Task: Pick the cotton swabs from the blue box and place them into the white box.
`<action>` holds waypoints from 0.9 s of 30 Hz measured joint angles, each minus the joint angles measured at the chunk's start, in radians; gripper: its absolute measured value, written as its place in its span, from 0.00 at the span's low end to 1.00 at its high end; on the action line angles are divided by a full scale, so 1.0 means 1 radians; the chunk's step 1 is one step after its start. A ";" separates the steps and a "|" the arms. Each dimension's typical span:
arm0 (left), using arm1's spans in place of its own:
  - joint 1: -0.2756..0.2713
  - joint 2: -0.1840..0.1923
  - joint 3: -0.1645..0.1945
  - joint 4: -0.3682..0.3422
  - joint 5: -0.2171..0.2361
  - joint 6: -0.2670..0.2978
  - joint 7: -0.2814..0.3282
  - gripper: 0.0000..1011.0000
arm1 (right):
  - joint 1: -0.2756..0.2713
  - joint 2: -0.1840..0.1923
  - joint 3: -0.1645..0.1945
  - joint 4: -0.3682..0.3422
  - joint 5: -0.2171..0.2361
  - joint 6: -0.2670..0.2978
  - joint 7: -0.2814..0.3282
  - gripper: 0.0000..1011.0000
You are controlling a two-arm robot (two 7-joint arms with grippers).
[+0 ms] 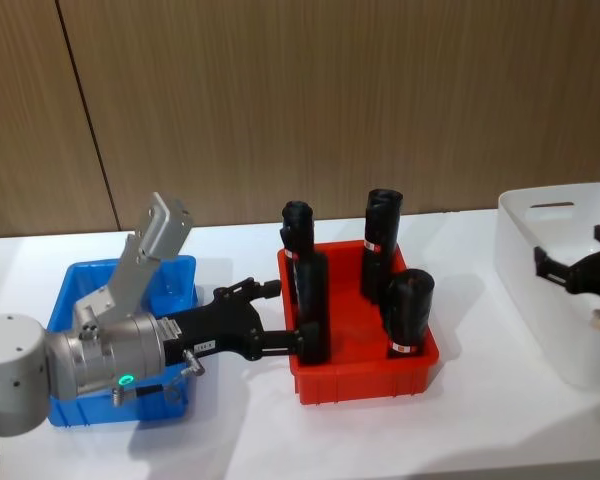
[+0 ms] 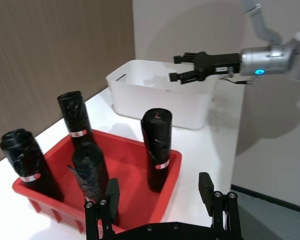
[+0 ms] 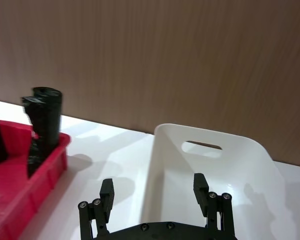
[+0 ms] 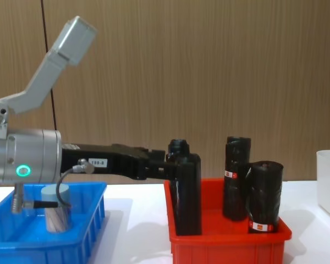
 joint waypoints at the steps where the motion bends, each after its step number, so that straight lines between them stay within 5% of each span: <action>1: 0.003 0.000 0.001 -0.004 0.002 -0.002 0.012 0.99 | -0.015 -0.004 -0.003 -0.020 0.001 -0.003 -0.006 0.99; 27: 0.124 0.002 0.028 -0.156 0.069 -0.074 0.353 0.99 | -0.260 -0.063 -0.051 -0.344 0.030 -0.053 -0.096 0.99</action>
